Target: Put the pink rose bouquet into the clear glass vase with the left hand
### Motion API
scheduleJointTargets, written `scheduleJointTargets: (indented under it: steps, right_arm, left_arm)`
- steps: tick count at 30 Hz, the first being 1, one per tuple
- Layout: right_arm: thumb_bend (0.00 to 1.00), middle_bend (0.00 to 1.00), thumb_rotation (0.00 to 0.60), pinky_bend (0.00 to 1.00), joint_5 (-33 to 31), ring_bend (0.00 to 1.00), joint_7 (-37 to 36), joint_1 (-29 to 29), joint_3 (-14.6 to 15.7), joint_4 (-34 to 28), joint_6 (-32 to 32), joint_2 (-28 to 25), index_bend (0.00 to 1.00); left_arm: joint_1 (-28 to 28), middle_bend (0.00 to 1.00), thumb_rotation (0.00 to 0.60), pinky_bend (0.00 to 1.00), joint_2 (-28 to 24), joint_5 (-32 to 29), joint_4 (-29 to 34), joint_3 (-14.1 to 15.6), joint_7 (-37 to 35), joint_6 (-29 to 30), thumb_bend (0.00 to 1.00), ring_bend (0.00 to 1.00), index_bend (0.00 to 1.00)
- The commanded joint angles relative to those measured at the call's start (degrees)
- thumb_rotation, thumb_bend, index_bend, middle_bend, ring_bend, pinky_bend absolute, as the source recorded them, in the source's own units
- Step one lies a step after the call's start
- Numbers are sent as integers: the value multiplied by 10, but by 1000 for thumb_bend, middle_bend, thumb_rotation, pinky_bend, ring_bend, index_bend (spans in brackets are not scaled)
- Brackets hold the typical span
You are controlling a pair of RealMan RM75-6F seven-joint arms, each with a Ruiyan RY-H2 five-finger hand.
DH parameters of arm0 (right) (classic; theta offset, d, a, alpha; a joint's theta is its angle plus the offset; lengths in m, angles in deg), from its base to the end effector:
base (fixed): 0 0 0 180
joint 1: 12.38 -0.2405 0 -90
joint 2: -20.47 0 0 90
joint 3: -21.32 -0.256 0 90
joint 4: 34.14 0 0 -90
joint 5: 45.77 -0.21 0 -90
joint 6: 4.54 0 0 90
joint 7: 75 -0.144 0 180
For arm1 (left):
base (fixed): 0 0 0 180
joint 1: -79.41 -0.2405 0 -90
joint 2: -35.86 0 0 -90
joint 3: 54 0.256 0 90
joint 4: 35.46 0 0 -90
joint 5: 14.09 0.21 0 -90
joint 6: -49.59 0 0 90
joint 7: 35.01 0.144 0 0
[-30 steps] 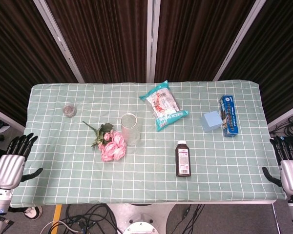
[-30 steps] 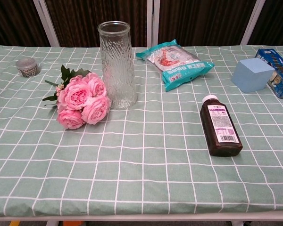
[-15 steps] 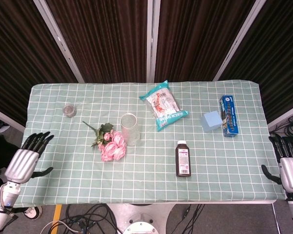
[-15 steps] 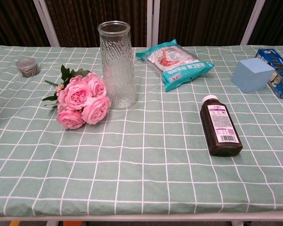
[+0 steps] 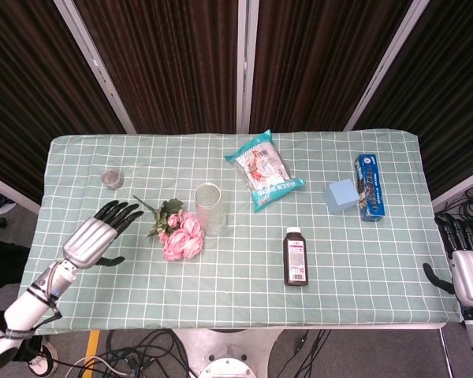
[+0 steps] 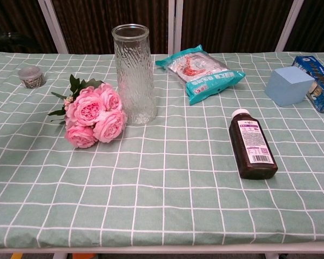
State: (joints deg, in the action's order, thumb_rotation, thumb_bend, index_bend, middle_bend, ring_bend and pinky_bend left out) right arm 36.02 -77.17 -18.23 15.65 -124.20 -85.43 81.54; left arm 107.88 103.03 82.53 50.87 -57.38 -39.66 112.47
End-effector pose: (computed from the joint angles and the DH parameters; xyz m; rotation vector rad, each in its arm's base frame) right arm -0.3285 -0.1976 0.1834 1.3473 -0.8980 0.8398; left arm -0.2328 0.2894 0.0939 -1.9834 -0.7704 -0.9616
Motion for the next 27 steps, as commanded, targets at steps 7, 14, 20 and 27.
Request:
scheduleJointTargets:
  steps: [7, 14, 20, 27]
  right_arm:
    - [229, 0, 600, 0, -9, 0, 7, -9, -5, 2, 13, 0, 0]
    - [229, 0, 600, 0, -9, 0, 15, -14, -5, -3, 17, -1, 0]
    - [229, 0, 600, 0, -10, 0, 20, -20, -1, -2, 29, 7, 0]
    - [230, 0, 600, 0, -10, 0, 25, -20, 0, -2, 28, 9, 0]
  left_arm:
    - [78, 0, 600, 61, 7, 7, -43, 4, -52, -86, 142, 0, 6]
    - [122, 0, 600, 59, 17, 4, -52, 15, -79, -138, 141, 0, 0]
    - [150, 0, 600, 59, 36, -2, -64, 15, -87, -155, 141, 0, 0]
    - [176, 0, 600, 59, 54, -10, -82, 19, -92, -177, 140, 0, 0]
